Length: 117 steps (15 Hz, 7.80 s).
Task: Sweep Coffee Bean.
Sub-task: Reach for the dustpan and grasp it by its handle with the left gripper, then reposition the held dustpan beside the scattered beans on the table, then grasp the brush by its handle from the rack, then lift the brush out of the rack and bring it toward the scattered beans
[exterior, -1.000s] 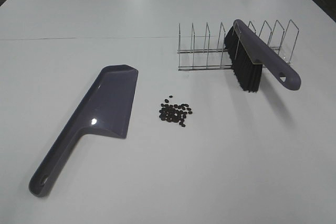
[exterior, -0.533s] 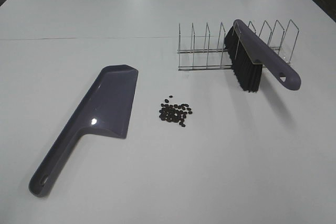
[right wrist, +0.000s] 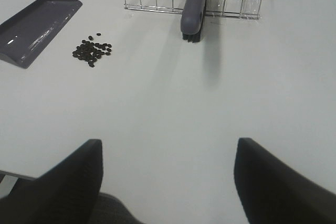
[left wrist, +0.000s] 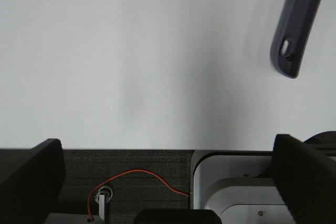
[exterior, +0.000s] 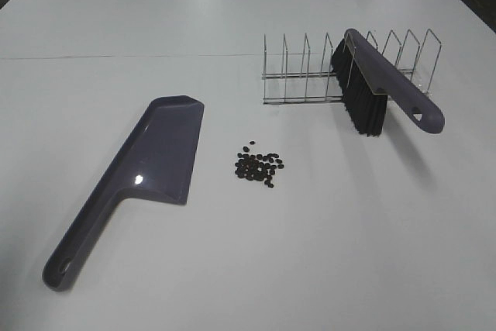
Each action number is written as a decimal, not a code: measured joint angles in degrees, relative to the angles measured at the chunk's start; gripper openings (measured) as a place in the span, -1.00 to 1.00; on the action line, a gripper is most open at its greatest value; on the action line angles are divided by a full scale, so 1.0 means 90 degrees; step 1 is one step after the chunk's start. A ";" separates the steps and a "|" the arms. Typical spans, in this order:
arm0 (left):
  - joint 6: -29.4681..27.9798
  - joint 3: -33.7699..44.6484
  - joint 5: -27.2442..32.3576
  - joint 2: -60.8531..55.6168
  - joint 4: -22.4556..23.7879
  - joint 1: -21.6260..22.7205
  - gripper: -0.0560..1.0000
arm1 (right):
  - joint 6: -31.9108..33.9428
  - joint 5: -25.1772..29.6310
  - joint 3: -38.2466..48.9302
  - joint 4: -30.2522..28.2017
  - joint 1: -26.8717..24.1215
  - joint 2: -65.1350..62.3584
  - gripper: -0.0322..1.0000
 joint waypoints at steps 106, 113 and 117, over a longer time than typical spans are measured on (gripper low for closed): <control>-0.0955 -0.2292 -0.2311 0.6990 -0.0140 -0.3119 -0.23 | 0.0573 0.0694 -1.0753 0.0134 0.0000 1.5534 0.04; -0.0955 -0.2292 -0.2311 0.6990 -0.0146 -0.3119 -0.23 | 0.0662 0.0694 -1.0281 0.0140 0.0000 1.5253 0.04; -0.0955 -0.2292 -0.2311 0.6990 -0.0159 -0.3119 -0.23 | 0.0662 0.0713 -1.0141 0.0025 0.0000 1.5438 0.03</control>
